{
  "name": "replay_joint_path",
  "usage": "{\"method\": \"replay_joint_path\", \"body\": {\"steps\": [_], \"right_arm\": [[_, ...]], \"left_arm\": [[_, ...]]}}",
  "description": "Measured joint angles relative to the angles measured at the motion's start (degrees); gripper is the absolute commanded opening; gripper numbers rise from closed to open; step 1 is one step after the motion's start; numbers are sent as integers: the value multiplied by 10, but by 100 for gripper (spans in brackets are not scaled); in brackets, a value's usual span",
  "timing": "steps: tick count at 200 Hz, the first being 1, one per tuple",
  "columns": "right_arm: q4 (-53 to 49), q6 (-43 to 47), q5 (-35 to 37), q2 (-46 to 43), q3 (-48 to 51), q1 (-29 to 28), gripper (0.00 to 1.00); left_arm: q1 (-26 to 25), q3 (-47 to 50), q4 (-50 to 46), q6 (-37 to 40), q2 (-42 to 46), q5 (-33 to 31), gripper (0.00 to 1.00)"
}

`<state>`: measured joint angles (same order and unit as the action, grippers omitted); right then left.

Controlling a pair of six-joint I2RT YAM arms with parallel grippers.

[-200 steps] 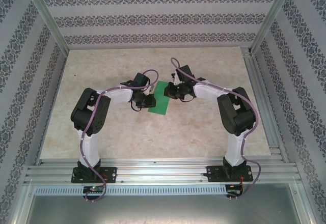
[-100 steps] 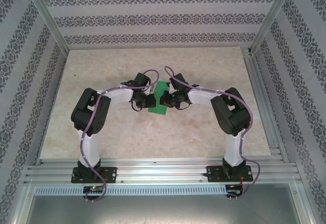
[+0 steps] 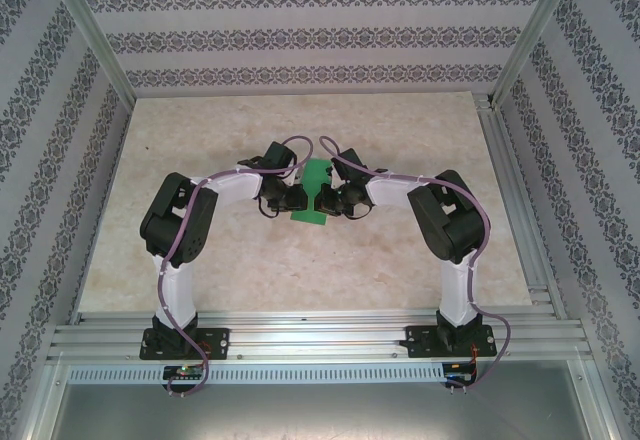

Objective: Fold a paper plane with a square sheet of paper (fold left side to right side)

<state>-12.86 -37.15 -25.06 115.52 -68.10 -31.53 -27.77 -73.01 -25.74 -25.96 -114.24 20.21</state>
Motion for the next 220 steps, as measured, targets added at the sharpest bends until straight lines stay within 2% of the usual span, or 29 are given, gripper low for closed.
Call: {"method": "replay_joint_path", "body": {"steps": [37, 121, 175, 220], "right_arm": [[-4, 13, 3, 2, -4, -2, 8], [-10, 18, 4, 4, -9, -3, 8], [-14, 24, 4, 5, -12, -3, 8], [-19, 28, 6, 6, -15, -4, 8]], "left_arm": [[3, -14, -23, 0, 0, 12, 29], [48, -84, -26, -11, -18, 75, 17], [48, -100, -12, -14, -82, 108, 17], [50, -119, -4, -18, -97, 118, 17]]}}
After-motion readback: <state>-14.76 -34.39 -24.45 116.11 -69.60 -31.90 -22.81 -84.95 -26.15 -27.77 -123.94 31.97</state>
